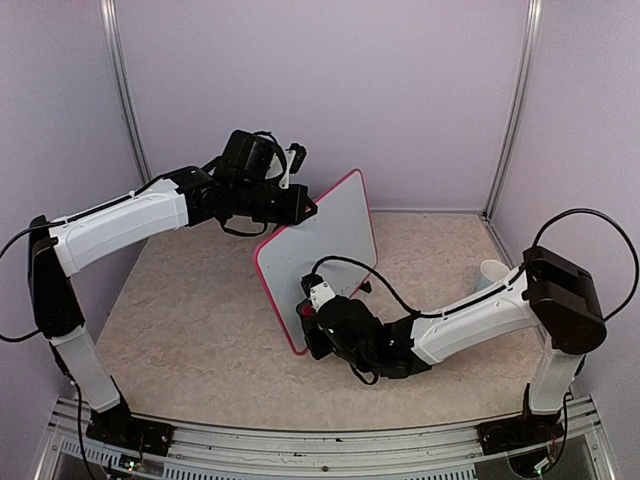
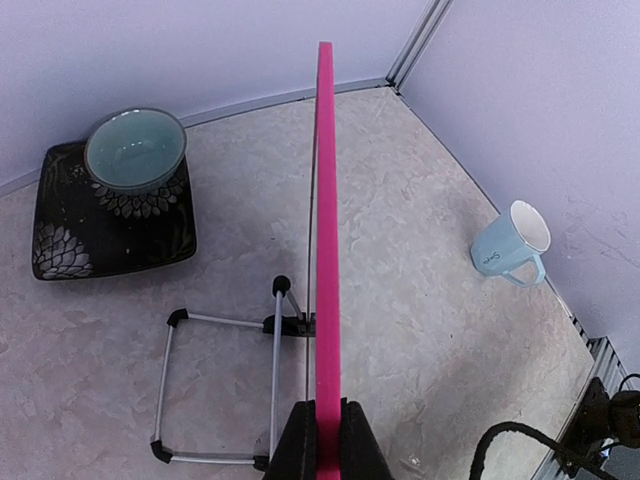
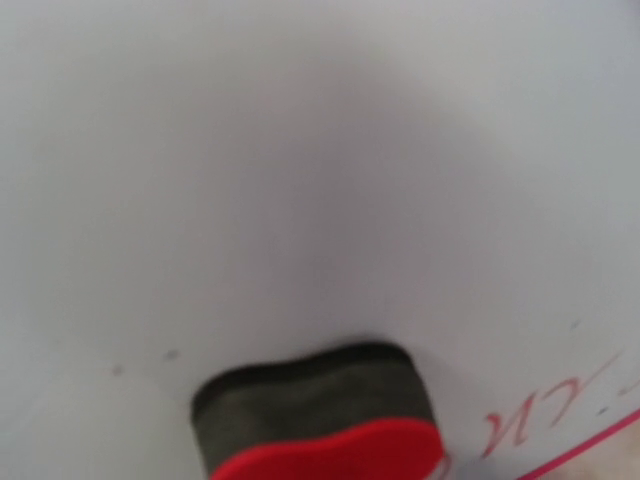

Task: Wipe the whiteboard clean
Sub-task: Erase the whiteboard at the center of the board.

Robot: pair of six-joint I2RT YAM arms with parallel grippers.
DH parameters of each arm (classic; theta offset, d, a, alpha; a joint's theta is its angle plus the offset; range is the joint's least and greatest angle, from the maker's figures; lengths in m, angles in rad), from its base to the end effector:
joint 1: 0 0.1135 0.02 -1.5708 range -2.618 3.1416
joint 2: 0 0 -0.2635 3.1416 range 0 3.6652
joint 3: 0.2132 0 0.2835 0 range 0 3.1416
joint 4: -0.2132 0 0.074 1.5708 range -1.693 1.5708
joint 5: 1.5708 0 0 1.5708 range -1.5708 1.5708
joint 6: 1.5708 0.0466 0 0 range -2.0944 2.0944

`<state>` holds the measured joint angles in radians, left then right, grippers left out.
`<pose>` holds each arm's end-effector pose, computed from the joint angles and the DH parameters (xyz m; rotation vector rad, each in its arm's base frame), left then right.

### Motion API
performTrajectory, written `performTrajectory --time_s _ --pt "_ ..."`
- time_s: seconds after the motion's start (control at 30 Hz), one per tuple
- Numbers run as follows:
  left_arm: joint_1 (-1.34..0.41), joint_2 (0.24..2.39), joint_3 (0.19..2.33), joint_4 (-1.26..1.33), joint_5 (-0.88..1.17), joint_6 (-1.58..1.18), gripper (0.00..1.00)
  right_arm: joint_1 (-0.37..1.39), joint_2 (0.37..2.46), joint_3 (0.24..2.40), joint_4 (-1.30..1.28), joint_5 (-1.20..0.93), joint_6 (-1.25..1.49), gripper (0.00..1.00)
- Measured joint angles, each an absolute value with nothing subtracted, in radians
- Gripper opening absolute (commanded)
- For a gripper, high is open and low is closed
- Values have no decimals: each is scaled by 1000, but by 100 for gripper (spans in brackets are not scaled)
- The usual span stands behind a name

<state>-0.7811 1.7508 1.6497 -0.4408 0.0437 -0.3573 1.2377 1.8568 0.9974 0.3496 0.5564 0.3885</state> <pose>0.3197 -0.3198 0.3423 0.4887 2.1427 -0.7099 0.1605 0.3887 0.1402 -0.5186 1.9606 0.4597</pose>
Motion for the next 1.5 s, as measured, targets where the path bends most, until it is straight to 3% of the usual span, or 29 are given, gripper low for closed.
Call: performTrajectory --time_s 0.6,1.13,1.5 --pt "-785 1730 1604 -385 7 -402 0 1170 1932 1090 112 648 561 14" --pt "-785 1730 1603 -385 3 -414 0 1196 1822 1023 252 495 430 14" --pt "-771 1729 1592 -374 7 -395 0 1172 1856 1123 98 516 487 13"
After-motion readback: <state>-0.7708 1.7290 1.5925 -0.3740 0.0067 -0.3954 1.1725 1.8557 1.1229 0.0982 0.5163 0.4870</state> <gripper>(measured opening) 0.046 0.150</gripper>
